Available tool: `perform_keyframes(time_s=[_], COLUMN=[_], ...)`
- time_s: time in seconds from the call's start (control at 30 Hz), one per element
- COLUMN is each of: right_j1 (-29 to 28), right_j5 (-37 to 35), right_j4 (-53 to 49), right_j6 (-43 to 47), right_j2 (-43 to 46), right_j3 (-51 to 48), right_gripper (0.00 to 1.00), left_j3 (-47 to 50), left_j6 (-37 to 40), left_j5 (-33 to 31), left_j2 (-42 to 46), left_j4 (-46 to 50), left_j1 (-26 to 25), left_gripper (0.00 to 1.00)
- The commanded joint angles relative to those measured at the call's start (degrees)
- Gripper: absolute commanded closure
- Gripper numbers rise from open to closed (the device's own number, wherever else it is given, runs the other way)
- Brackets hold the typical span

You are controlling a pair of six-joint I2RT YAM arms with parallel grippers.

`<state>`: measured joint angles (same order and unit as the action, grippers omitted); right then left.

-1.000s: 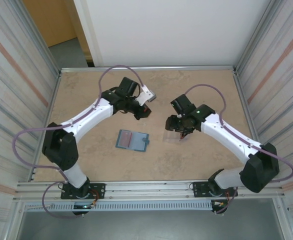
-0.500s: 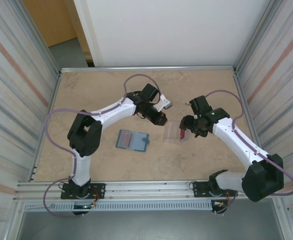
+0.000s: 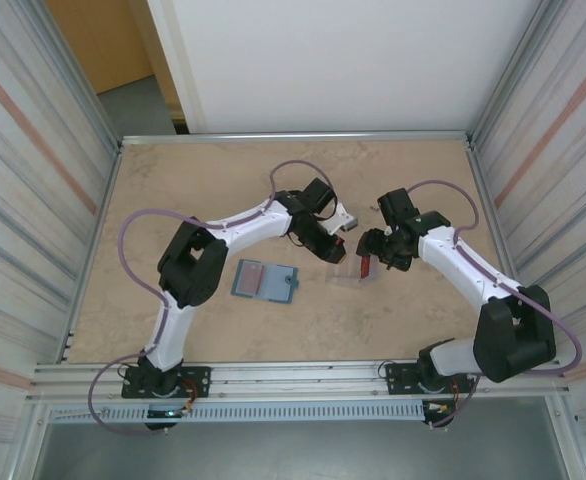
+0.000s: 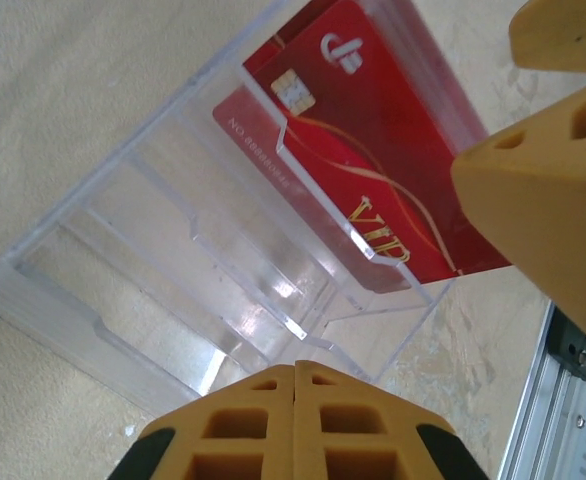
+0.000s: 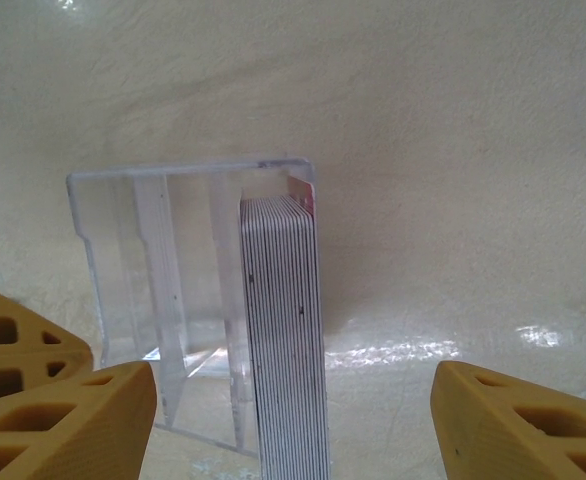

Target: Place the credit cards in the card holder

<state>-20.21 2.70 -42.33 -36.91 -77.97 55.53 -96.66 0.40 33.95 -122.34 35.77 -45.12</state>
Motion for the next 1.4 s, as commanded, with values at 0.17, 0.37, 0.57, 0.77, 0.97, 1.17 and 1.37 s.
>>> perform_keyframes(time_s=[0.17, 0.37, 0.57, 0.77, 0.97, 1.17, 1.37], right_j1=[0.45, 0.54, 0.57, 0.60, 0.58, 0.57, 0.70], right_j5=[0.54, 1.16, 0.43, -0.08, -0.61, -0.83, -1.43], right_j4=[0.14, 0.30, 0.05, -0.02, 0.14, -0.47, -1.69], right_j6=[1.39, 1.40, 1.62, 2.01, 2.19, 2.49, 2.87], right_j2=[-0.91, -1.65, -2.10, -3.12, -3.97, -4.73, -4.55], right_j3=[-1.13, -1.91, -2.47, -2.54, -2.54, -2.27, -1.45], right_gripper=[0.29, 0.30, 0.30, 0.30, 0.30, 0.31, 0.32], left_j3=[-1.16, -1.00, -1.13, -0.45, -0.36, 0.04, 0.23], left_j6=[1.45, 1.52, 1.14, 0.82, 0.34, 0.14, 0.17], left_j5=[0.06, -0.38, -0.84, -1.41, -1.00, -1.12, -1.09], left_j2=[-2.29, -3.12, -4.97, -5.55, -5.82, -5.48, -5.31], left_j4=[2.29, 2.38, 2.67, 2.38, 2.18, 1.95, 2.00], left_j1=[-0.47, -0.45, -0.49, -0.14, -0.16, 0.01, -0.06], left_gripper=[1.00, 1.00, 1.00, 1.00, 1.00, 1.00, 1.00])
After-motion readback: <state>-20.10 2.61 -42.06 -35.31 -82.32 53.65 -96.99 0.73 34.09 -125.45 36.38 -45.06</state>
